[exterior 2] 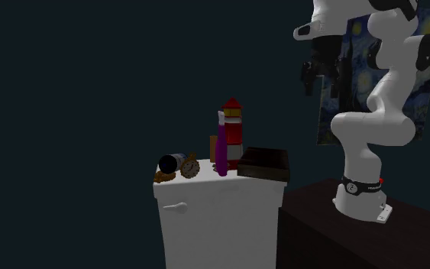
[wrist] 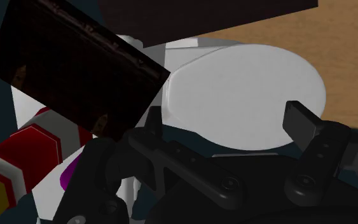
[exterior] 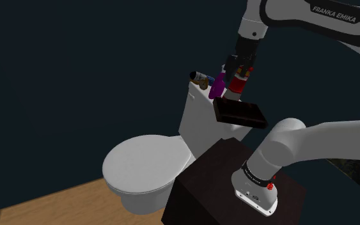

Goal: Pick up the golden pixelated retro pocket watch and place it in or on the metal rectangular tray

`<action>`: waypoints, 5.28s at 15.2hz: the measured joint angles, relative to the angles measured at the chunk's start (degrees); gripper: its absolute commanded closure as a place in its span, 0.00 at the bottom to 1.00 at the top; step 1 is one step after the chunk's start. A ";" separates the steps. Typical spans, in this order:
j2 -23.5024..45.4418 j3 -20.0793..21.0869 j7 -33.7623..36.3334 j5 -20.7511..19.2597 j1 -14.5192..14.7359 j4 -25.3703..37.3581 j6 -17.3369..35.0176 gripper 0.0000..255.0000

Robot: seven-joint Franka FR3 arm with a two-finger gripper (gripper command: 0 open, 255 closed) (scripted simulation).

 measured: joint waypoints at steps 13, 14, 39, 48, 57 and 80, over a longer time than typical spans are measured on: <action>18.08 -8.87 -8.19 -4.54 -2.90 4.12 13.43 0.00; 19.69 -9.50 -8.83 -4.65 -3.07 4.91 14.21 0.00; 71.38 -18.81 -27.44 5.75 -11.84 44.08 23.84 0.00; 72.49 -18.68 -27.79 6.12 -12.04 40.62 28.37 0.00; 72.52 -18.67 -27.78 6.13 -12.03 40.59 28.42 1.00; 69.34 -19.22 -27.77 5.17 -12.01 49.27 16.73 1.00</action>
